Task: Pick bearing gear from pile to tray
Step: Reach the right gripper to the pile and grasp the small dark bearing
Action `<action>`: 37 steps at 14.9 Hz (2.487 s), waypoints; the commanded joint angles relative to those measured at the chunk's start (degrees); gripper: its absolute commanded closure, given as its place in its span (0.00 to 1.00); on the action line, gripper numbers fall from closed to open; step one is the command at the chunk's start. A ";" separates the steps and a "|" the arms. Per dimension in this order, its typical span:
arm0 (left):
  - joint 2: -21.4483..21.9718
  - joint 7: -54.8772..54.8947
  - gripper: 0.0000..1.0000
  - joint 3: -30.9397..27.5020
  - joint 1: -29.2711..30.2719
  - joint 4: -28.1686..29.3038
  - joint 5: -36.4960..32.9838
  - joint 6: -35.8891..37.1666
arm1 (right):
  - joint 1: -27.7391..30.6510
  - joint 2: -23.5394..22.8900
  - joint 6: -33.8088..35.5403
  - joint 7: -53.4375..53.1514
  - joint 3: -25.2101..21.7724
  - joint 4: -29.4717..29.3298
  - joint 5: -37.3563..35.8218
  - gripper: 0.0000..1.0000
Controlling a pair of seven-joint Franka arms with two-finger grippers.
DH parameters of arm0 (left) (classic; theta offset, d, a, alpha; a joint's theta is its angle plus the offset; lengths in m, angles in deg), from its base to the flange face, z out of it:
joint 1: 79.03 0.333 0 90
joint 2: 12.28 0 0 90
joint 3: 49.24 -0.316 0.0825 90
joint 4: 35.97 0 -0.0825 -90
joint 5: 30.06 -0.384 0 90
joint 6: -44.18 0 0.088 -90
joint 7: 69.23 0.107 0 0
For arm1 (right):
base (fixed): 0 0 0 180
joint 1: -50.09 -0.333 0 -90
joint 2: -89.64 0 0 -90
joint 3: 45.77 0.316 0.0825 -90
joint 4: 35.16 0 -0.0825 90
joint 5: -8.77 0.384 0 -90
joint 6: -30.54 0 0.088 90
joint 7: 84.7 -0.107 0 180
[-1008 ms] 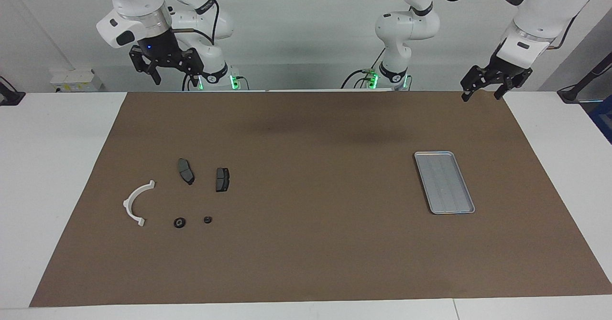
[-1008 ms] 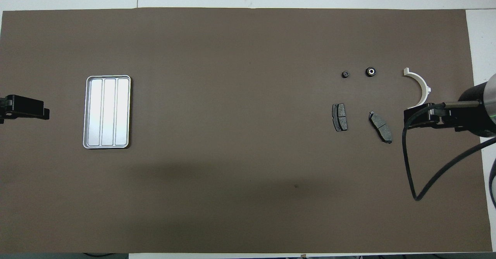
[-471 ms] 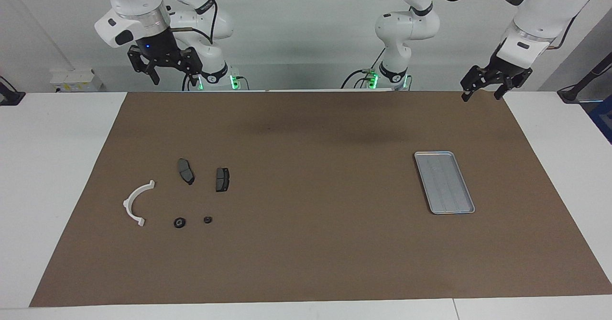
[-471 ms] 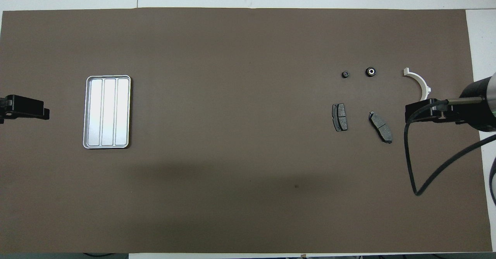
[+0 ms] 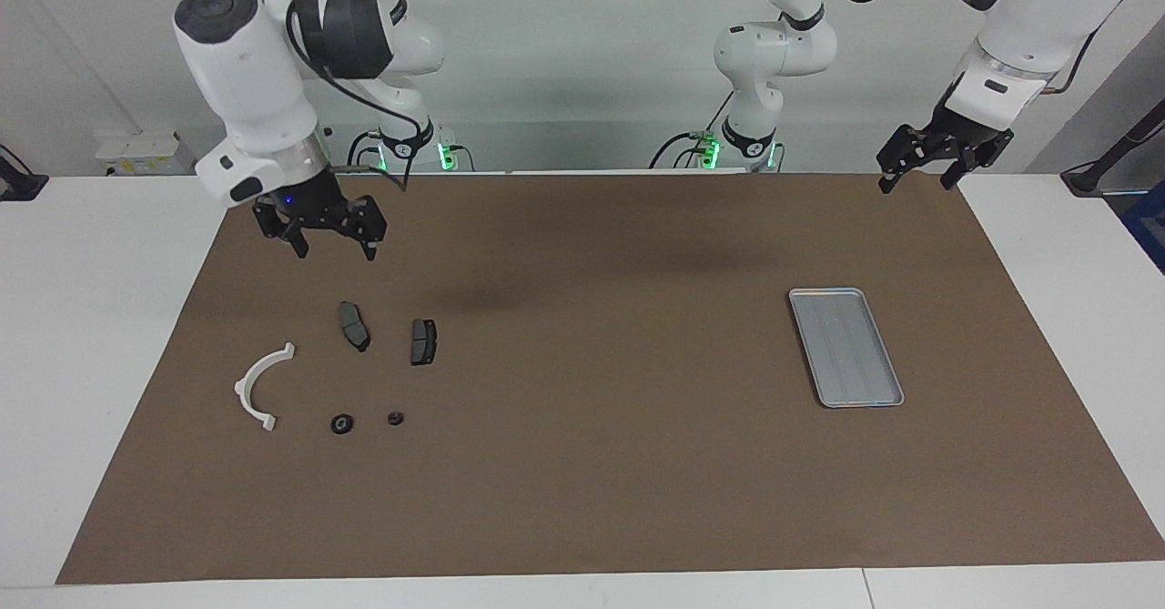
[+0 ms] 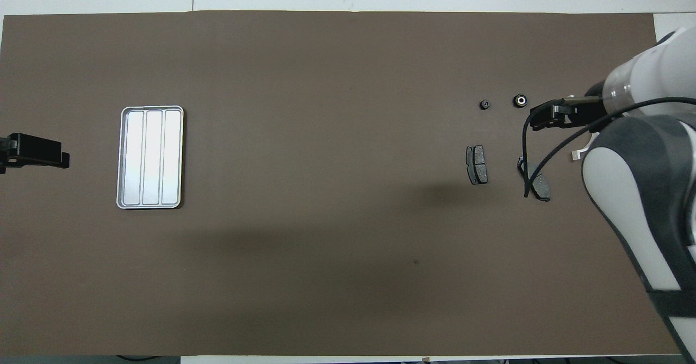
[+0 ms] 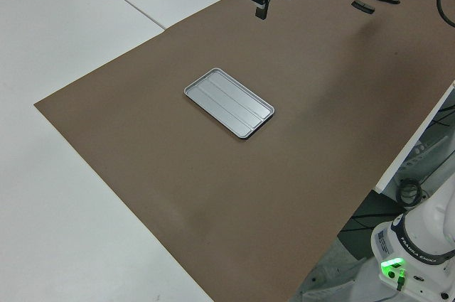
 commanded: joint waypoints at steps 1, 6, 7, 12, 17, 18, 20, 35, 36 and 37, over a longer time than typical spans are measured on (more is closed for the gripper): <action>0.79 0.17 0.00 -0.41 -0.56 0.80 0.30 -0.15 | 0.41 -6.12 -5.39 1.04 0.28 -0.69 -1.69 0.00; 0.88 0.17 0.00 -0.32 -0.56 0.97 0.30 0.21 | 0.85 -15.71 -15.94 -6.33 0.19 -1.21 -1.78 0.00; 0.88 0.17 0.00 -0.41 -0.47 0.97 0.30 -0.05 | 0.59 -16.94 -17.09 -8.26 0.19 -1.39 -1.78 0.00; 0.88 0.17 0.00 -0.32 -0.56 0.97 0.30 -0.05 | -0.90 -26.61 -16.13 -17.94 0.28 -10.00 -3.01 0.00; 0.88 0.17 0.00 -0.32 -0.47 0.97 0.30 -0.05 | -2.22 -31.89 -16.48 -22.34 0.19 -13.60 -7.76 0.00; 0.88 0.17 0.00 -0.32 -0.47 0.97 0.30 -0.05 | -2.22 -32.33 -16.57 -22.43 0.19 -14.04 -7.76 0.00; 0.88 0.17 0.00 -0.32 -0.47 0.97 0.30 -0.05 | -2.22 -32.33 -16.74 -22.87 0.28 -14.13 -7.59 0.03; 0.88 0.17 0.00 -0.32 -0.47 0.97 0.30 -0.14 | -2.58 -32.77 -18.42 -25.42 0.37 -13.87 -6.88 0.78; 0.88 0.17 0.00 -0.32 -0.47 0.97 0.30 -0.06 | -2.58 -32.77 -18.42 -25.42 0.37 -13.70 -6.79 0.86; 0.88 0.17 0.00 -0.32 -0.47 0.97 0.30 -0.14 | -2.58 -32.77 -18.42 -25.42 0.37 -13.61 -6.79 0.97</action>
